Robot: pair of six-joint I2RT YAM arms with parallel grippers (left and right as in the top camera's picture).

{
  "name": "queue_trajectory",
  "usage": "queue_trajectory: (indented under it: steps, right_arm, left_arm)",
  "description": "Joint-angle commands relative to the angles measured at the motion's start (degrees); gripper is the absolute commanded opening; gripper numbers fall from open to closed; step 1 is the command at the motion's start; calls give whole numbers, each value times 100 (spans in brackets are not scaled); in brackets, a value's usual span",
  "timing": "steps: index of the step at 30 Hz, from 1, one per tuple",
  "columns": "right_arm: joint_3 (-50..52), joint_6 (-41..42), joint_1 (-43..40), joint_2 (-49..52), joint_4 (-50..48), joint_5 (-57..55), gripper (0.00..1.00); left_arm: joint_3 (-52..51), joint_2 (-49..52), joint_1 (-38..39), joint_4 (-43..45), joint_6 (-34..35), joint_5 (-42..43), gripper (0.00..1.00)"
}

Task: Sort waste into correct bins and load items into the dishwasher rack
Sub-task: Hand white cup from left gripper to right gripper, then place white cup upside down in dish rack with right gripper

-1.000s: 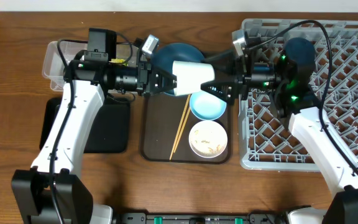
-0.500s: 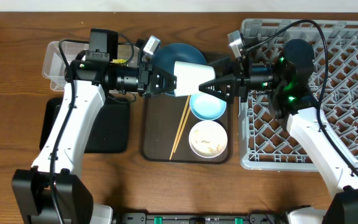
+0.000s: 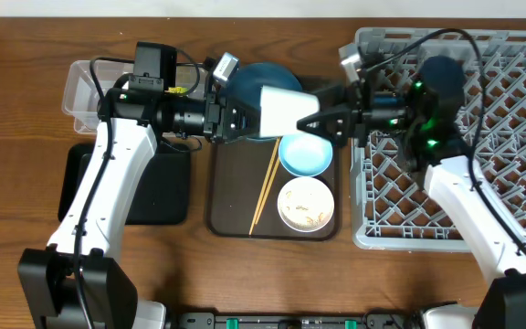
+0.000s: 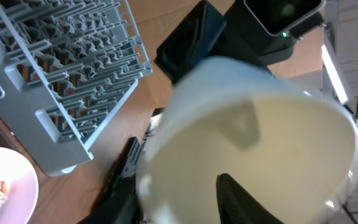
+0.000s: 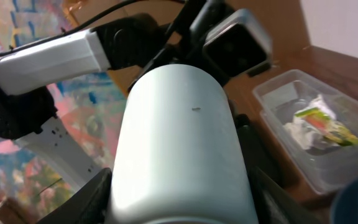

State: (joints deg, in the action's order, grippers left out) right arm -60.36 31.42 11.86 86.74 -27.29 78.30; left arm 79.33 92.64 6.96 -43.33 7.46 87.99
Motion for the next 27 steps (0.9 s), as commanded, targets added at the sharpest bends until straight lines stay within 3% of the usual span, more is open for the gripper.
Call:
queue_trajectory:
  steps: [1, 7, 12, 22, 27]
  right_arm:
    - [-22, 48, -402, 37, -11, 142, 27]
    - [-22, 302, -1333, 37, 46, 155, 24]
    - [-22, 59, -1987, 37, 1003, -520, 23]
    - [-151, -1261, -2096, -415, 3674, -2188, 26]
    - [-835, -2105, -1832, -979, 5928, -3998, 26]
  left_arm:
    - [70, 4, 7, 24, -74, 133, 41]
    - [70, 4, -26, 127, -74, 133, 41]
    - [70, 4, -57, 214, -72, -190, 42]
    - [70, 4, -48, 162, 28, -2612, 42]
    - [70, 4, -44, -74, 31, -4148, 43]
